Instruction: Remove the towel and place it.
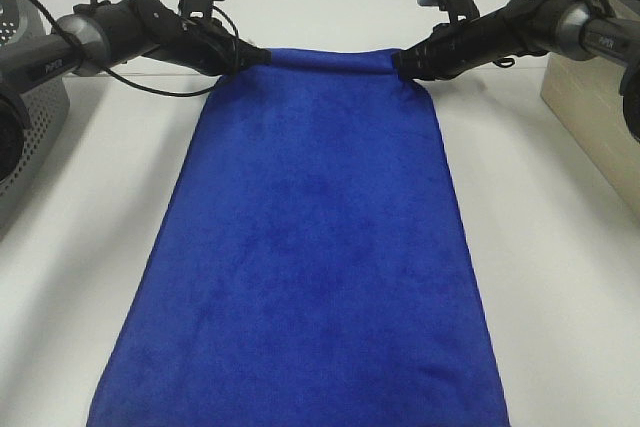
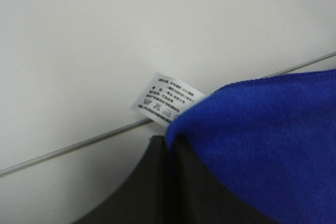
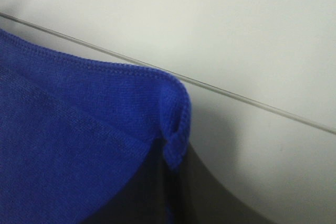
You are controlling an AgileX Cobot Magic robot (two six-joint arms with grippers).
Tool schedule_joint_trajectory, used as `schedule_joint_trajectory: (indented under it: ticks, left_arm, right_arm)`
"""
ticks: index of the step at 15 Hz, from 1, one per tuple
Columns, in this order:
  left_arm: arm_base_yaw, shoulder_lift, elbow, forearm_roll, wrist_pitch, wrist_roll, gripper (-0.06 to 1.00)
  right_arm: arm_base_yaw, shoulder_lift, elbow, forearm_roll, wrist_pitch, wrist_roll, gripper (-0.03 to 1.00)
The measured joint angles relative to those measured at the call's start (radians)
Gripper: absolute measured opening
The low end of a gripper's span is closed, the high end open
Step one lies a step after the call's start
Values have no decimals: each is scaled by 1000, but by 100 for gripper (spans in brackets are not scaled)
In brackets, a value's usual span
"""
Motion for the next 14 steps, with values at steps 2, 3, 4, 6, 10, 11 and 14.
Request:
schedule_joint_trajectory:
  ticks: [2, 3, 4, 6, 10, 11, 14]
  left_arm:
    - [0, 9, 0, 0, -10, 3, 0]
    - [0, 21, 0, 0, -16, 3, 0]
    - [0, 31, 0, 0, -23, 3, 0]
    - [0, 53, 0, -1, -39, 3, 2]
    - [0, 57, 0, 8, -114, 3, 12]
    - [0, 57, 0, 17, -125, 6, 17]
    - [0, 57, 0, 29, -165, 6, 40]
  right_arm:
    - [0, 0, 0, 1, 0, -5, 0]
    - [0, 0, 0, 2, 0, -16, 0]
    - [0, 0, 0, 3, -3, -25, 2]
    - [0, 0, 0, 18, -31, -50, 7]
    - [0, 10, -1, 56, -67, -117, 23]
    - [0, 19, -1, 67, -70, -127, 30]
    - [0, 31, -1, 71, -102, -128, 50]
